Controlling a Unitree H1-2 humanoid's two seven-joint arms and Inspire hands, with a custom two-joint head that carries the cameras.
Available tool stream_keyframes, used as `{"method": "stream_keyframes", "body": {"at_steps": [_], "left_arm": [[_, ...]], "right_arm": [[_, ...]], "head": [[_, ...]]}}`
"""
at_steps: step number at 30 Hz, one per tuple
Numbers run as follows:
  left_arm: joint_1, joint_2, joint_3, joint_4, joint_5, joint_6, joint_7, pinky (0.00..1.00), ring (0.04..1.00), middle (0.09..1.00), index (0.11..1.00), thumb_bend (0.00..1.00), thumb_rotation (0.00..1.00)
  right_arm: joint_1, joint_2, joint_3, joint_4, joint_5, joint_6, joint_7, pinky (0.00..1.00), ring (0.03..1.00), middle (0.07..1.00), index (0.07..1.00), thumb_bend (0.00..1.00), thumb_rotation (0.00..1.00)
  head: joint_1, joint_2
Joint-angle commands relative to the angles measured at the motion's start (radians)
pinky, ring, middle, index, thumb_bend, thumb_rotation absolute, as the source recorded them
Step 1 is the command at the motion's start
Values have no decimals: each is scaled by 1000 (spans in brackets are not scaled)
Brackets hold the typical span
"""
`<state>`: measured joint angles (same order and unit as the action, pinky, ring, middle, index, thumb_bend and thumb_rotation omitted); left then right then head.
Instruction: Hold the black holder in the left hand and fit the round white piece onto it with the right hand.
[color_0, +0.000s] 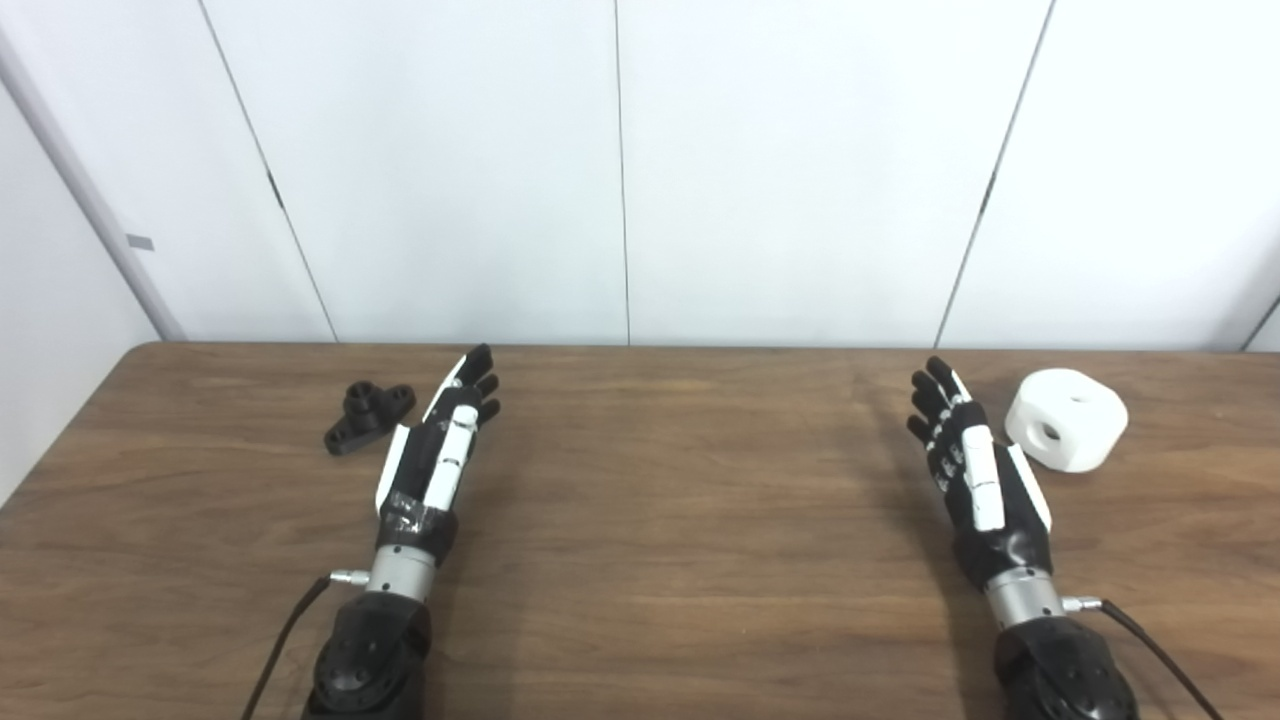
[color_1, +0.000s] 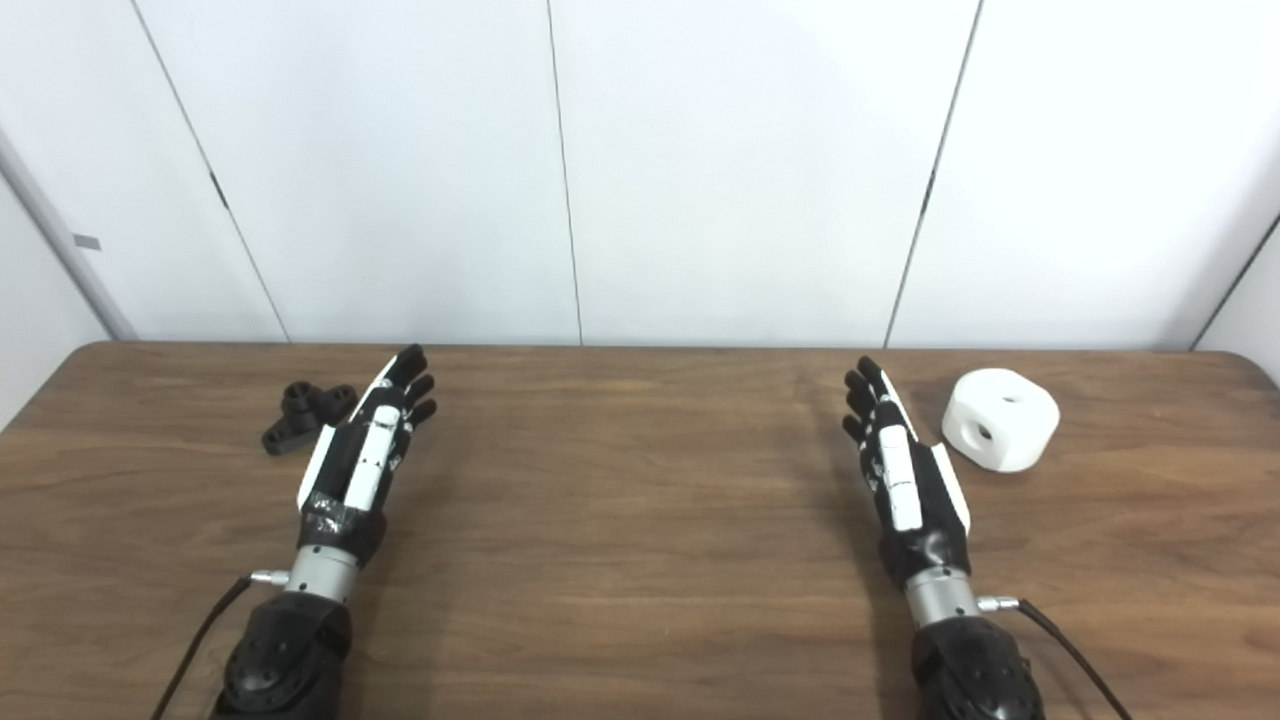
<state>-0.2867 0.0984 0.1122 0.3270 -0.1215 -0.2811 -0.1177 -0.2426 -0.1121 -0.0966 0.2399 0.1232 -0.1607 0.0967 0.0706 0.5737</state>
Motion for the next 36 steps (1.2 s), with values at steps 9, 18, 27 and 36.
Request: {"method": "stream_keyframes", "body": {"at_steps": [9,18,27,36], "left_arm": [[50,-17,-5,33,-7,-7,8,924,951,967,952,457,823],[50,-15,-5,33,-8,-6,6,933,953,968,955,453,822],[69,27,-50,-23,182,7,80,860,904,912,907,564,483],[76,136,-119,-157,607,40,251,712,781,799,824,776,189]], "right_arm": [[41,12,-1,27,12,-22,2,971,978,958,961,420,1000],[41,15,-2,27,19,-18,1,966,980,958,960,424,993],[43,15,6,34,-1,-30,-5,955,973,958,959,448,989],[40,16,4,58,8,-50,-1,959,972,956,956,390,1000]], "head": [[0,-2],[-1,-4],[31,-33],[41,-54]]}}
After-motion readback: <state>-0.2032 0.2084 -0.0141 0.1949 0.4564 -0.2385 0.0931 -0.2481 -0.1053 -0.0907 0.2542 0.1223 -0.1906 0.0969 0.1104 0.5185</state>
